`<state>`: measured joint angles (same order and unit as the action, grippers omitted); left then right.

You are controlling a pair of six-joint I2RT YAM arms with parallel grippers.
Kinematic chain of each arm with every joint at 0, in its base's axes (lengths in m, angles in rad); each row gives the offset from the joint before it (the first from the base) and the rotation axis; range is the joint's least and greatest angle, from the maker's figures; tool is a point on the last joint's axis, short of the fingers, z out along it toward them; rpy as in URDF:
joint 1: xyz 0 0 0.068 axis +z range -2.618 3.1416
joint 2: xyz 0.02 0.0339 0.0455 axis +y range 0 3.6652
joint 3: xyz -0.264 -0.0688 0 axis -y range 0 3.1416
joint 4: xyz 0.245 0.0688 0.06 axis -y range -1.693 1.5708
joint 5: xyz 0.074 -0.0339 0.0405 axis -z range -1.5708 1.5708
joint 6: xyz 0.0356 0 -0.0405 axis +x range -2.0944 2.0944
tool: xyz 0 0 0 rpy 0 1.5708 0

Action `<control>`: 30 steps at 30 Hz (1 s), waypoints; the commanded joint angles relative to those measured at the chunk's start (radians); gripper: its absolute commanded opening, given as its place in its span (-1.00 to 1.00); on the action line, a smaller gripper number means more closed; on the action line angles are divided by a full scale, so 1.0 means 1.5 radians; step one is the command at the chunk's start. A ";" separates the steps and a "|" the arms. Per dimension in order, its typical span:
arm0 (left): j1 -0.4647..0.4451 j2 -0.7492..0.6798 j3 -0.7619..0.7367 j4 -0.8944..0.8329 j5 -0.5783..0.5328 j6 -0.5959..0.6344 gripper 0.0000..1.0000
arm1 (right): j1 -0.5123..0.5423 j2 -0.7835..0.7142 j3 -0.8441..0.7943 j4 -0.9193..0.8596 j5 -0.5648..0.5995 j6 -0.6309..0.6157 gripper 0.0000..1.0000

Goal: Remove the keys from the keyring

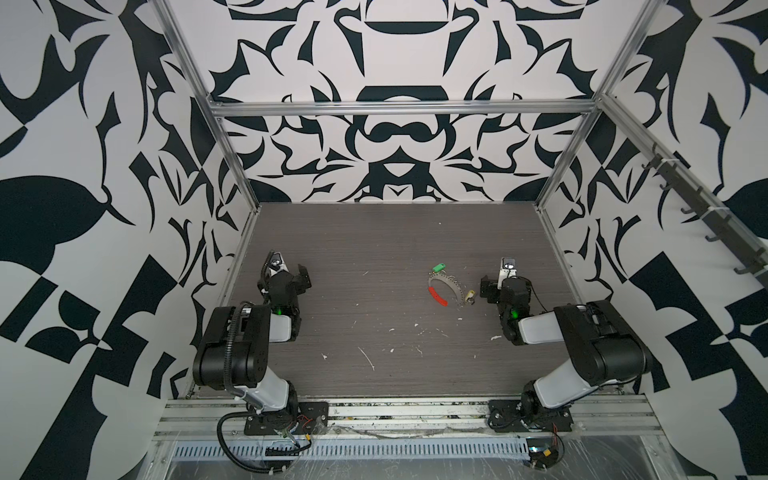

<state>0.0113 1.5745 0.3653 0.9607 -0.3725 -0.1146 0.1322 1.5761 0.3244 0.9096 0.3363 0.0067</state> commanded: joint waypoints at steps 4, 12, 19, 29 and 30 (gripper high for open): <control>0.001 -0.004 -0.008 0.015 0.004 -0.004 0.98 | -0.002 -0.012 0.013 0.024 0.003 0.001 1.00; 0.001 -0.007 -0.012 0.024 -0.004 -0.003 0.98 | -0.003 -0.018 0.011 0.027 0.012 0.004 0.99; -0.031 -0.139 -0.004 -0.094 -0.070 0.002 0.99 | -0.002 -0.117 0.045 -0.132 0.025 0.024 1.00; -0.032 -0.322 0.096 -0.339 -0.101 -0.306 0.98 | 0.025 -0.202 0.179 -0.410 0.190 0.175 0.99; -0.032 -0.336 0.104 -0.405 -0.120 -0.420 0.98 | 0.025 -0.199 0.203 -0.446 0.184 0.209 0.99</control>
<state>-0.0406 1.0977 0.4999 0.5514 -0.4942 -0.4107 0.1638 1.2884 0.5331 0.4076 0.5171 0.1741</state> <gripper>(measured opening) 0.992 0.997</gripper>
